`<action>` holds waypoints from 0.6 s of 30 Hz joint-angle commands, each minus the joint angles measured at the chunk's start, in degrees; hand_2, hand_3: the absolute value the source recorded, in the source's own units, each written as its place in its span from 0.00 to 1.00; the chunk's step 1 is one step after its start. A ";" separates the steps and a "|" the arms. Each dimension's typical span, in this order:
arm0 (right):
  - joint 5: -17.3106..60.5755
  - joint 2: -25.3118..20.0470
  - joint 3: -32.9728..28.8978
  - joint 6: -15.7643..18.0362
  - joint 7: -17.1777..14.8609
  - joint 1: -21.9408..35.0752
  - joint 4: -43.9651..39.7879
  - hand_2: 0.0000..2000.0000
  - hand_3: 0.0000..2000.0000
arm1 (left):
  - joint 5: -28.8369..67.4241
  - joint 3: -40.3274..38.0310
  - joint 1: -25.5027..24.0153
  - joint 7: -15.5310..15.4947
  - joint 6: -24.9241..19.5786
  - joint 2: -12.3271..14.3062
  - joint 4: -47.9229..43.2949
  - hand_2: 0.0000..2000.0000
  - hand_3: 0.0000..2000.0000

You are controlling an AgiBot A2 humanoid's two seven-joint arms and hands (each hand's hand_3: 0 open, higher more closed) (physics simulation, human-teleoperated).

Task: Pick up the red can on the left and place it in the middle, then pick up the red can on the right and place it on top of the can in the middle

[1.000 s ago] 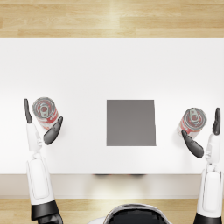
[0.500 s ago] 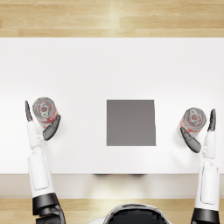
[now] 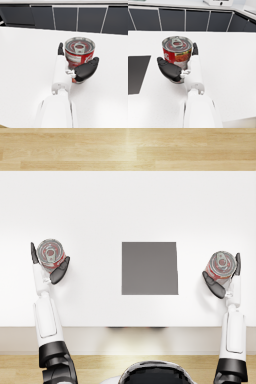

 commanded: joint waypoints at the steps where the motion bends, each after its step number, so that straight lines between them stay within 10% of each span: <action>1: 0.00 -0.16 -0.31 0.00 0.00 1.62 -2.25 0.00 0.00 | 0.00 -0.54 3.22 0.00 0.00 -0.11 3.34 0.00 0.00; 6: 0.00 -0.68 -0.10 -0.02 0.00 2.88 -4.30 0.00 0.00 | -0.03 -1.17 5.84 -0.04 -0.45 0.12 8.88 0.00 0.00; 7: 0.00 -0.76 -0.09 -0.03 0.00 2.83 -3.76 0.00 0.00 | -0.03 -1.44 5.55 -0.05 -0.53 0.22 8.43 0.68 0.16; 8: 0.00 -0.83 -0.16 -0.04 0.00 2.52 -2.68 0.00 0.00 | -0.03 -1.77 4.89 -0.06 -1.62 0.31 7.01 1.00 0.33; 9: 0.00 -0.90 -0.51 -0.06 0.00 2.26 -1.50 0.68 0.16 | -0.02 -1.82 4.90 0.06 -2.79 0.33 7.01 1.00 0.49; 10: 0.01 -0.97 -0.36 1.76 -0.07 1.95 -0.38 1.00 0.33 | 0.00 -1.66 4.78 0.14 -3.13 0.38 6.59 1.00 0.65; 13: 0.02 -1.27 -0.27 3.12 -0.04 1.73 4.03 1.00 0.76 | 0.01 -0.13 3.09 -0.16 -1.98 0.74 -0.34 1.00 0.76; 18: 0.02 -1.70 2.34 2.57 0.41 2.61 12.78 1.00 0.76 | 0.02 10.94 -2.51 -0.21 -2.15 0.90 -20.68 1.00 0.76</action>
